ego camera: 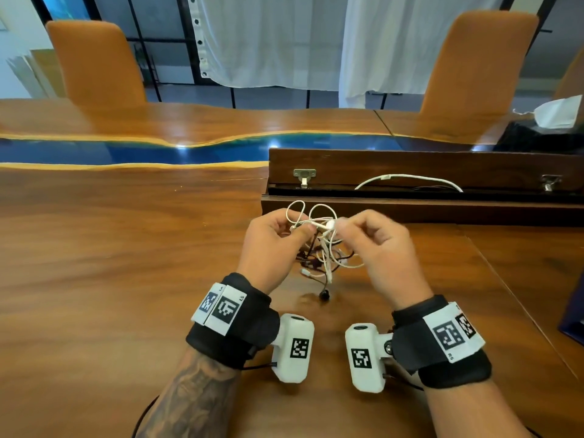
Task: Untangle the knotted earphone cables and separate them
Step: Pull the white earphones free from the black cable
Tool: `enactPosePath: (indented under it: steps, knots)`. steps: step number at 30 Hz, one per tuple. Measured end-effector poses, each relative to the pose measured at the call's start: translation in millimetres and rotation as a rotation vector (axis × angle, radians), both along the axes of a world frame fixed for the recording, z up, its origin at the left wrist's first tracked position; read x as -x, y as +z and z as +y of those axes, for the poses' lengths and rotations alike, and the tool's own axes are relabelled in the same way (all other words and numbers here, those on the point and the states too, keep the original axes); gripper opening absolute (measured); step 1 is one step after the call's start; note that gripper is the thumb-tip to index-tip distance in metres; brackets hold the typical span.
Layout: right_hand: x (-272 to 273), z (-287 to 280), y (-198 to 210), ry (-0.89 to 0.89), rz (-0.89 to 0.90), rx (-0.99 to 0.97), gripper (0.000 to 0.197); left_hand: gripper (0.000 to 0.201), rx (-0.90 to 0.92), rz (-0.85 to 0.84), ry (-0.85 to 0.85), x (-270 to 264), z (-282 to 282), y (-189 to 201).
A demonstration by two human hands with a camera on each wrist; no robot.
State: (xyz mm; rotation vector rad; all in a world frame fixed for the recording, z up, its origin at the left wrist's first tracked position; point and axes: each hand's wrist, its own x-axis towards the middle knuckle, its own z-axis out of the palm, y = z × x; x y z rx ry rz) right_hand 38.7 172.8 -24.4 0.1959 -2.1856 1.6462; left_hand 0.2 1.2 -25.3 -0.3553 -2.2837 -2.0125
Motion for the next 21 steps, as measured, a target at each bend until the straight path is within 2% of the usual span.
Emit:
enactPosePath:
  steps: [3, 8, 12, 15, 18, 20, 21]
  knots:
    - [2, -5, -10, 0.023, -0.109, -0.133, 0.011, 0.013, -0.066, -0.071, -0.051, -1, 0, 2]
    - [4, 2, -7, 0.004, -0.094, -0.119, 0.012, 0.021, -0.153, -0.185, -0.06, 0, -3, 6]
    - [4, 4, -2, -0.057, -0.101, -0.003, 0.019, 0.029, -0.313, -0.252, 0.003, 7, -10, 8]
    - [6, 5, -1, -0.125, -0.13, 0.05, 0.02, 0.031, -0.27, -0.248, 0.036, 7, -9, 9]
    - [6, 7, 0, -0.183, -0.189, 0.078, 0.032, 0.033, -0.205, -0.177, 0.008, 6, -10, 7]
    - [4, 6, 3, -0.177, -0.202, 0.231, 0.038, 0.036, -0.24, -0.16, -0.05, 6, -12, 7]
    - [4, 6, 6, -0.134, -0.203, 0.398, 0.039, 0.034, -0.311, -0.174, -0.075, 6, -13, 8]
